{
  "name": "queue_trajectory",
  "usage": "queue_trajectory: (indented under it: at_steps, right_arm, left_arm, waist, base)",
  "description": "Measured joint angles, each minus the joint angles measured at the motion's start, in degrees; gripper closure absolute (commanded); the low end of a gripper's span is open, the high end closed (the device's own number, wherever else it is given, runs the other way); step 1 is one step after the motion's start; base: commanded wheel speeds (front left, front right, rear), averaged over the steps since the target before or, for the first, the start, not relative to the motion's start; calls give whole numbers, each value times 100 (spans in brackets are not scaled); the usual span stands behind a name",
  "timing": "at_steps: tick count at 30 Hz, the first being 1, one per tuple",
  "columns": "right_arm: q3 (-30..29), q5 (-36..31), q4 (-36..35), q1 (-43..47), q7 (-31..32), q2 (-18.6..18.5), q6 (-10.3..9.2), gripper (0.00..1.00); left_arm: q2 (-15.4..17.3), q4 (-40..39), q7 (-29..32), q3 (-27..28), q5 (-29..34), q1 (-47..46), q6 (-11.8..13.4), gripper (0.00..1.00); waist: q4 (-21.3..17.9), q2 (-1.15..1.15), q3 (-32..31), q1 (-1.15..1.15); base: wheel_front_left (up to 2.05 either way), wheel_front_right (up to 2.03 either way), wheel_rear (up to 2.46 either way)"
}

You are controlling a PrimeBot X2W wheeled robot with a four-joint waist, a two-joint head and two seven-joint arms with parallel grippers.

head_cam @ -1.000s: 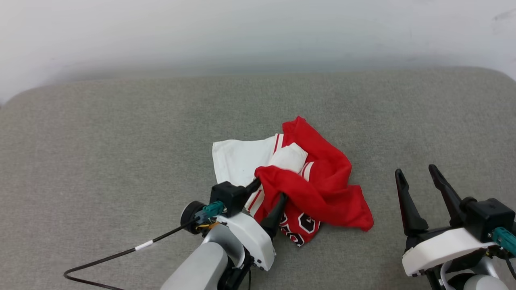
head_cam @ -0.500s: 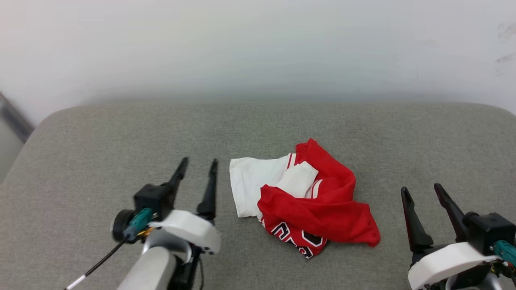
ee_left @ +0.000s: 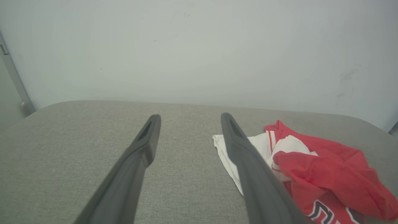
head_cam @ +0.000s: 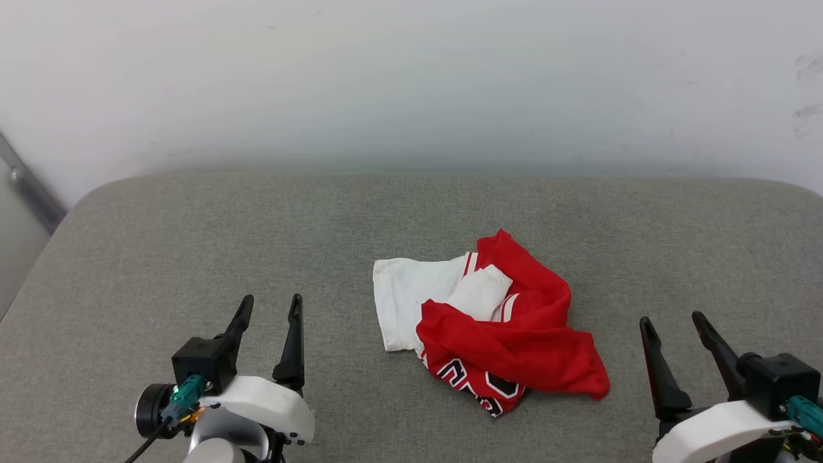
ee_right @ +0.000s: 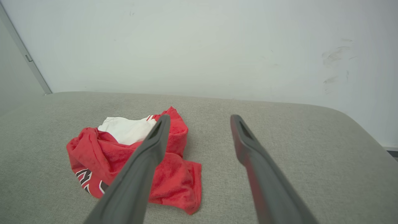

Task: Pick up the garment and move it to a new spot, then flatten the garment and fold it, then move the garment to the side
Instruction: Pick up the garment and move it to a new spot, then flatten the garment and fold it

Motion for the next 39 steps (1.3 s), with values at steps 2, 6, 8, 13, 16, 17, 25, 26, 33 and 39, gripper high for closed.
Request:
queue_trajectory:
  at_steps: [2,6,8,13,16,17,25,26,33,39]
  right_arm:
    - [4,-4,-19,1,18,0,0,0]
    - [-19,-16,-48,1,43,0,0,0]
    - [-49,-14,-57,3,52,0,0,0]
    - [-167,-9,12,-8,155,1,0,0]
    - [-219,26,138,-134,343,-12,0,0]
    - [-213,33,194,-202,446,-33,0,0]
    - [610,753,432,-995,1614,-563,0,0]
    - [769,867,455,-1106,1857,-677,0,0]
    - [1738,1647,635,-1880,3351,-1277,0,0]
    - [2409,2068,883,-2298,3923,-1603,0,0]
  left_arm:
    - [10,-43,26,-2,-18,18,4,0]
    - [14,-133,52,-8,-24,20,51,0]
    - [18,-148,59,-11,-32,20,51,0]
    - [14,-185,56,-34,-37,3,47,0]
    - [-2,-204,38,-56,-23,-66,46,0]
    - [-13,-211,33,-68,-22,-102,37,0]
    - [-132,-218,-44,-75,22,-276,8,0]
    - [-156,-223,-58,-75,31,-299,7,0]
    - [-313,-212,-107,-110,89,-519,-103,0]
    - [-453,-104,-119,-111,141,-606,-169,0]
  waist:
    - [6,0,2,0]
    - [16,0,14,0]
    - [27,0,24,0]
    - [121,0,63,0]
    - [248,0,113,0]
    - [300,0,133,0]
    - [733,0,435,0]
    - [786,0,486,0]
    - [1164,0,819,0]
    - [1421,0,1011,0]
  base:
    - [0,0,0]
    - [0,0,0]
    - [0,0,0]
    - [0,0,0]
    - [0,0,0]
    - [0,0,0]
    - [0,0,0]
    - [0,0,0]
    - [0,0,0]
    - [0,0,0]
